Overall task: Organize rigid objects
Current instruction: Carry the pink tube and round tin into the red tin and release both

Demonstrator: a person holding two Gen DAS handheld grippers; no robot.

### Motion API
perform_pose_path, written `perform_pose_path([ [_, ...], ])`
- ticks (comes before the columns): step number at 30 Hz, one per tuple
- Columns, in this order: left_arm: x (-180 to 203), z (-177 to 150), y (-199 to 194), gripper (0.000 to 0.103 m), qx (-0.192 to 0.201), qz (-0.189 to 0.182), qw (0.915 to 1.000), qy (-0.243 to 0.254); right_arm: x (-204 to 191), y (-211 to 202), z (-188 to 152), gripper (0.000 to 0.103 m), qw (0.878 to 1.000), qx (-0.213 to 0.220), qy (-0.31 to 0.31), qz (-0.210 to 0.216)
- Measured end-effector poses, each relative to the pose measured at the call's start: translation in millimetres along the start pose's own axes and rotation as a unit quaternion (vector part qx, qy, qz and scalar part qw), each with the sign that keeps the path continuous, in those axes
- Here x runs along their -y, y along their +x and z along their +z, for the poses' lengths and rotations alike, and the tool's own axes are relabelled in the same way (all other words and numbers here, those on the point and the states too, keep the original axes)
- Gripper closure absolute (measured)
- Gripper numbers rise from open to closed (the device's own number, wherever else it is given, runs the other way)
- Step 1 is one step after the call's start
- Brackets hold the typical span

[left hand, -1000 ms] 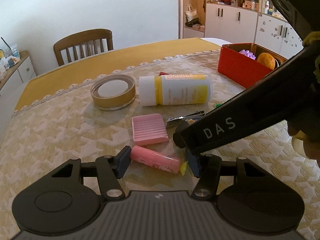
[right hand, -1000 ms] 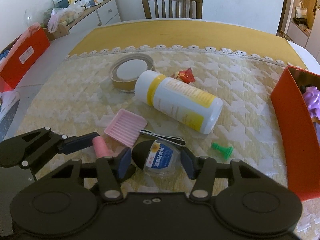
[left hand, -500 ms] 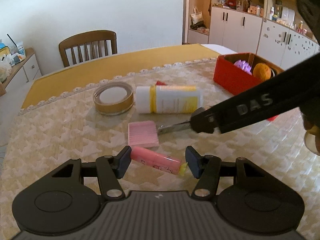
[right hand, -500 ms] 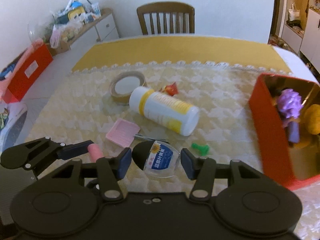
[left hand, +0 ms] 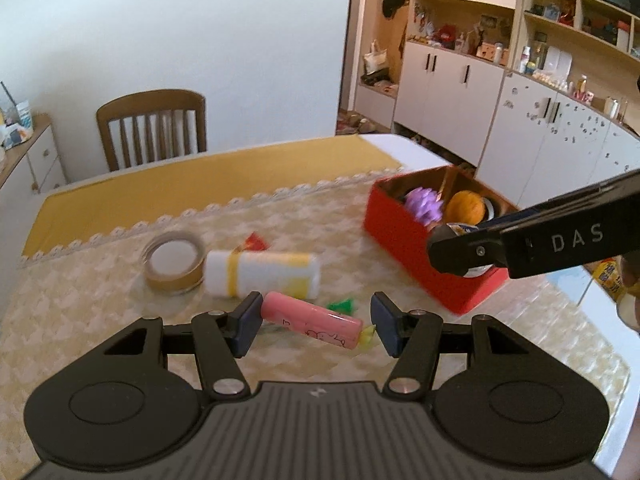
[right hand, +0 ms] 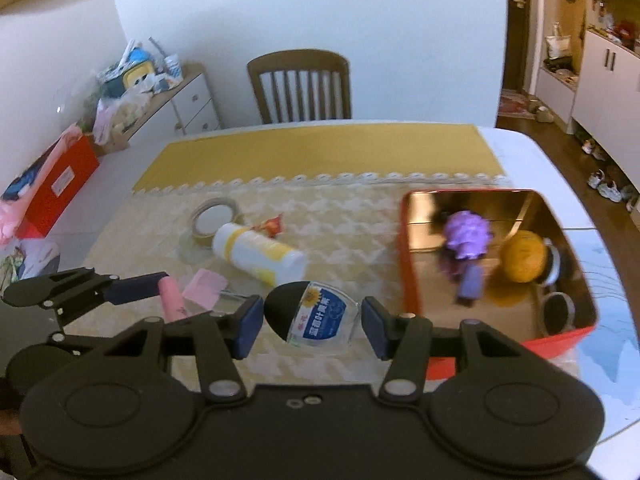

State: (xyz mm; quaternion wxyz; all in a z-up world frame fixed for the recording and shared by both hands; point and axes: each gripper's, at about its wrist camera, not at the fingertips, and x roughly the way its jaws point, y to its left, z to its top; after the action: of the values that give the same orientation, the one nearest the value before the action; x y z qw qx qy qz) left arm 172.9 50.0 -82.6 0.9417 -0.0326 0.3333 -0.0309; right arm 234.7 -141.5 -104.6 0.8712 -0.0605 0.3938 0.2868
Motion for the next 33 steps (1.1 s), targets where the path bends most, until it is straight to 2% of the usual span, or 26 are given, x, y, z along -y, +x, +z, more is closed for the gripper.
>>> perform_pose_path([
  [6, 35.1, 25.0, 4.4, 0.044, 0.016, -0.012, 0.9998, 0.009, 40.3, -23.6, 1.3, 0.050, 1.000, 0.023, -0.002, -0.017],
  [13, 79.7, 54.1, 27.4, 0.044, 0.019, -0.024, 0.9994, 0.012, 91.0, -34.2, -1.3, 0.050, 0.999, 0.026, -0.013, -0.026],
  [20, 115.9, 72.2, 72.8, 0.044, -0.007, -0.027, 0.9996, 0.008, 132.4, -24.3, -3.2, 0.050, 0.999, 0.010, -0.047, -0.012],
  [21, 119.0, 74.9, 80.0, 0.044, -0.013, -0.029, 0.9995, 0.004, 136.0, -22.3, -2.7, 0.054, 0.998, 0.008, -0.056, -0.011],
  [22, 123.3, 76.9, 86.5, 0.044, -0.018, -0.028, 0.9994, 0.001, 139.1, -20.0, -2.5, 0.073, 0.998, 0.004, -0.064, -0.008],
  [23, 127.2, 79.6, 94.0, 0.044, -0.023, -0.027, 0.9994, -0.002, 143.4, -16.2, -1.8, 0.077, 0.998, -0.002, -0.069, -0.004],
  [25, 135.0, 83.9, 106.9, 0.044, -0.030, -0.021, 0.9993, -0.005, 152.5, -8.9, -0.3, 0.075, 0.998, -0.007, -0.070, 0.002],
  [28, 147.0, 86.2, 127.5, 0.044, -0.046, -0.015, 0.9988, -0.001, 160.3, 5.8, 0.8, 0.077, 0.996, -0.020, -0.092, -0.001],
  [33, 154.2, 84.7, 161.1, 0.044, -0.080, 0.001, 0.9967, -0.015, 176.4, 10.9, 2.6, 0.075, 0.995, -0.025, -0.094, 0.020],
])
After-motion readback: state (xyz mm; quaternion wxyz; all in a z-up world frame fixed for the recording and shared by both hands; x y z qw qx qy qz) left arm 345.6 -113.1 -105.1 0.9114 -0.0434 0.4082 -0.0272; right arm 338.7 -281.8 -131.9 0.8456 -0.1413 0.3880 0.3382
